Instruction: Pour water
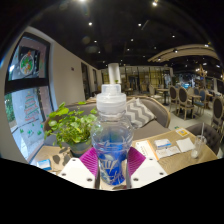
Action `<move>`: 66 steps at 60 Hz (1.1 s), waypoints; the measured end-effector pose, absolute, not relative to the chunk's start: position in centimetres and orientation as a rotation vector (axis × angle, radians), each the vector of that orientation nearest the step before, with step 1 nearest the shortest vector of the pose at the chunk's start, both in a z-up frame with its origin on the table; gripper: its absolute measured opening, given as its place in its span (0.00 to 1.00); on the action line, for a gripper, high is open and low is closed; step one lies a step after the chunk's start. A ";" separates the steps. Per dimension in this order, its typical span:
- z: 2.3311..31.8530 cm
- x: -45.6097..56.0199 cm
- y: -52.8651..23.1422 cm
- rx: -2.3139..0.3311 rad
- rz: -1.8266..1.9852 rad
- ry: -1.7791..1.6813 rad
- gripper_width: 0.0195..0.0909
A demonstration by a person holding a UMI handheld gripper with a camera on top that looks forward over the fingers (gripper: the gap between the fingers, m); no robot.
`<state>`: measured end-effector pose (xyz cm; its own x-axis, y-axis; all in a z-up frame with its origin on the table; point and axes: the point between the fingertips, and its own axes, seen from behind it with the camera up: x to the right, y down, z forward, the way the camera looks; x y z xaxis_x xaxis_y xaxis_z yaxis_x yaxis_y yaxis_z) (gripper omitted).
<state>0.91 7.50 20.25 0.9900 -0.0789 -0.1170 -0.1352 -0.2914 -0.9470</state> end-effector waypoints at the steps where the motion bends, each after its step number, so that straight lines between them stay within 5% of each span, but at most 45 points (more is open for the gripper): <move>1: 19.6 1.3 7.5 -1.877 0.034 0.141 0.21; 17: 10.2 5.7 6.4 -1.990 -0.080 0.051 0.21; 31: 8.4 6.3 5.8 -1.973 -0.040 0.082 0.23; 46: 7.7 6.6 5.7 -2.006 -0.057 0.107 0.51; 52: 6.6 6.2 4.5 -2.100 -0.035 0.137 0.94; 66: 9.4 5.4 -1.7 -2.204 -0.120 0.146 0.93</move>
<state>5.35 -1.73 9.45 0.9883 -0.1490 0.0337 -0.0618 -0.5916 -0.8039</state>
